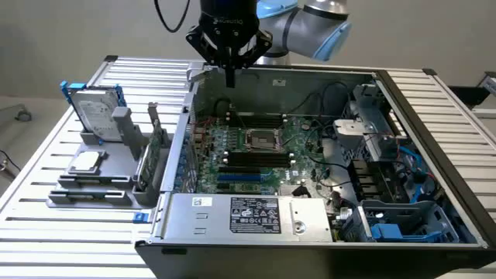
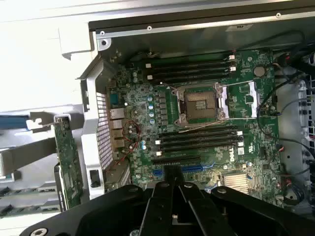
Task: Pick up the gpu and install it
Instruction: 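Reach for the gpu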
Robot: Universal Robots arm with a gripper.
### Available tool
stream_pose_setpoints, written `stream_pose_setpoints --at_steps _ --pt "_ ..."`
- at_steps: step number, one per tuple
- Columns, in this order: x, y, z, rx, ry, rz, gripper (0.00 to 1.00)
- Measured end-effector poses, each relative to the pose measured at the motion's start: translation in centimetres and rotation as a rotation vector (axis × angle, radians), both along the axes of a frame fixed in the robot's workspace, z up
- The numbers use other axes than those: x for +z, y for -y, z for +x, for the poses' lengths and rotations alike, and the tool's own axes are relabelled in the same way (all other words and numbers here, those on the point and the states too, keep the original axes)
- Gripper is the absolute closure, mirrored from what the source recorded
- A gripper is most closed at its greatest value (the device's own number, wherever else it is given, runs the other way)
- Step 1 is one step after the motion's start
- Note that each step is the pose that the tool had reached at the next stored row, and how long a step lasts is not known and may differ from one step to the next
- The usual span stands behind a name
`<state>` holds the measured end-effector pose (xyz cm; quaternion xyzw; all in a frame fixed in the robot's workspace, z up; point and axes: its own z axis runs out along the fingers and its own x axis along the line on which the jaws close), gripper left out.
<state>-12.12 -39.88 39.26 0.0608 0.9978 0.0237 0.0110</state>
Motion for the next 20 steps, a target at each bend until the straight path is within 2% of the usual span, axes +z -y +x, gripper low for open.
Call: stream_pose_setpoints --at_steps 9,15,20 --pt "0.01 0.0 -0.1 -0.001 -0.0002 -0.0002 0.89" --pt "-0.05 0.0 -2.8 -0.001 -0.0012 0.0 0.89" --pt "-0.32 0.0 -5.1 -0.001 -0.0116 -0.0001 0.89"
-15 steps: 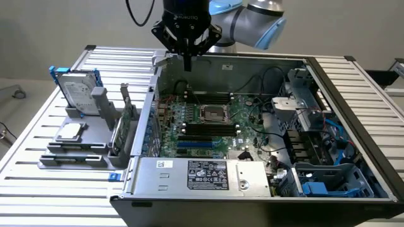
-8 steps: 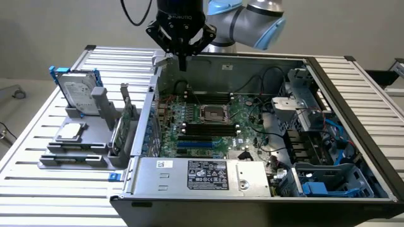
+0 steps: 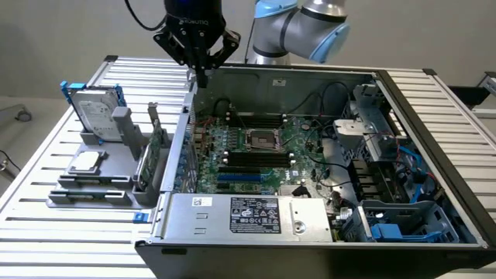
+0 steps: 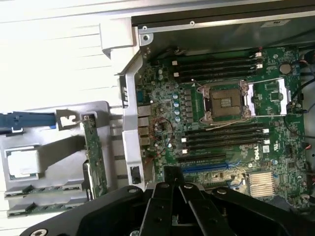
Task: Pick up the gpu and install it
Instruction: 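Reach for the gpu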
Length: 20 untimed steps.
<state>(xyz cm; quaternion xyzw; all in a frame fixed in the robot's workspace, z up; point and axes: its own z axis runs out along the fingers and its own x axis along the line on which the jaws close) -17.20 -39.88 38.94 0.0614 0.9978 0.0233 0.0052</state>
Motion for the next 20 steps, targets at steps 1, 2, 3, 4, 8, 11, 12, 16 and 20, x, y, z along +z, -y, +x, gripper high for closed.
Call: stream_pose_setpoints --at_steps 1,2,3,4,8,11,12,16,20 --pt "-0.09 0.0 -0.4 0.0 -0.0014 0.0 0.89" --pt "-0.18 0.0 -0.9 0.0 -0.0023 -0.0001 0.89" --pt "-0.27 0.0 -1.3 0.0 -0.0026 -0.0003 0.89" --pt "-0.38 0.0 -1.8 0.0 -0.0027 -0.0007 0.89" --pt "-0.89 0.0 -3.6 0.0 -0.0028 -0.0026 0.89" --pt "-1.25 0.0 -5.0 0.0 -0.0028 -0.0038 0.89" --pt "-1.38 0.0 -5.4 0.0 -0.0027 -0.0041 0.89" --pt "-1.87 0.01 -7.0 0.0 -0.0034 -0.0045 0.89" --pt "-2.31 0.1 -7.6 0.004 -0.0078 -0.0044 0.89"
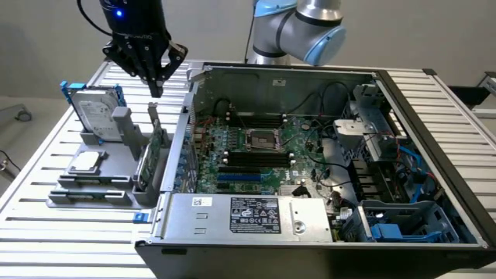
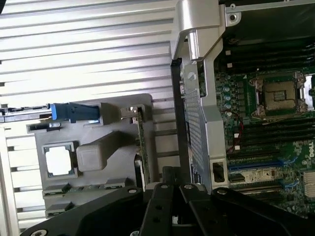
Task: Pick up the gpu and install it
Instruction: 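Reach for the gpu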
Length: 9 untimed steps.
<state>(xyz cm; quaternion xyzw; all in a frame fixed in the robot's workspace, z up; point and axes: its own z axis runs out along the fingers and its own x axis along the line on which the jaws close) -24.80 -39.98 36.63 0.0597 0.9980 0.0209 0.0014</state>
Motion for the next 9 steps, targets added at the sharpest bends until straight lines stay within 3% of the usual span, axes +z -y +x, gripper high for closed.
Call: stream_pose_setpoints --at_steps 9 --pt "-0.67 0.42 -0.38 0.02 -0.0147 -0.0001 0.89"
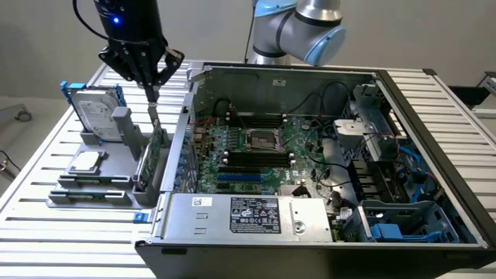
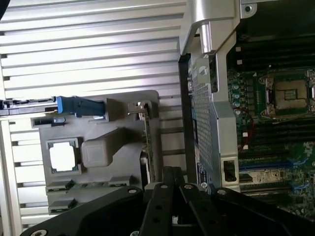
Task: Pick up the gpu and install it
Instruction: 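Reach for the gpu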
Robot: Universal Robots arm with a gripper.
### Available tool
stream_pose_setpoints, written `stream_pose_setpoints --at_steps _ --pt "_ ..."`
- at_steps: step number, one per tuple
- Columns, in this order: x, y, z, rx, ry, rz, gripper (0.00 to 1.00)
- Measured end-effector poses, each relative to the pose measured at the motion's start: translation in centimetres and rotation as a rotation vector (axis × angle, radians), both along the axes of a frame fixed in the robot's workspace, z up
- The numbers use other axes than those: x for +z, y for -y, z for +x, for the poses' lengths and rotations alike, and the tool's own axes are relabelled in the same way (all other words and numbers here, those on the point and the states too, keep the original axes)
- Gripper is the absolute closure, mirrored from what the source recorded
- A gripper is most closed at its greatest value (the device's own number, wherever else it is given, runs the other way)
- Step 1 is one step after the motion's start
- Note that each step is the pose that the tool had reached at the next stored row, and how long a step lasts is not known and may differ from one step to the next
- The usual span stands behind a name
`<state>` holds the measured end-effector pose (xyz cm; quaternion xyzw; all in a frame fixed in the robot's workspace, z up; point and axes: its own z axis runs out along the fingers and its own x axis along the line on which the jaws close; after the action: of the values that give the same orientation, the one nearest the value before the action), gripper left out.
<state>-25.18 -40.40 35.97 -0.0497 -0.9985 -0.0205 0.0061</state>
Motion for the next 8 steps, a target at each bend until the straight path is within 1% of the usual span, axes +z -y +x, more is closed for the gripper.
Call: stream_pose_setpoints --at_steps 3,8 --pt "-0.22 0.1 -0.3 0.004 -0.0011 0.0 0.89" --pt "-0.63 0.24 -1.5 0.005 -0.0011 0.0 0.89"
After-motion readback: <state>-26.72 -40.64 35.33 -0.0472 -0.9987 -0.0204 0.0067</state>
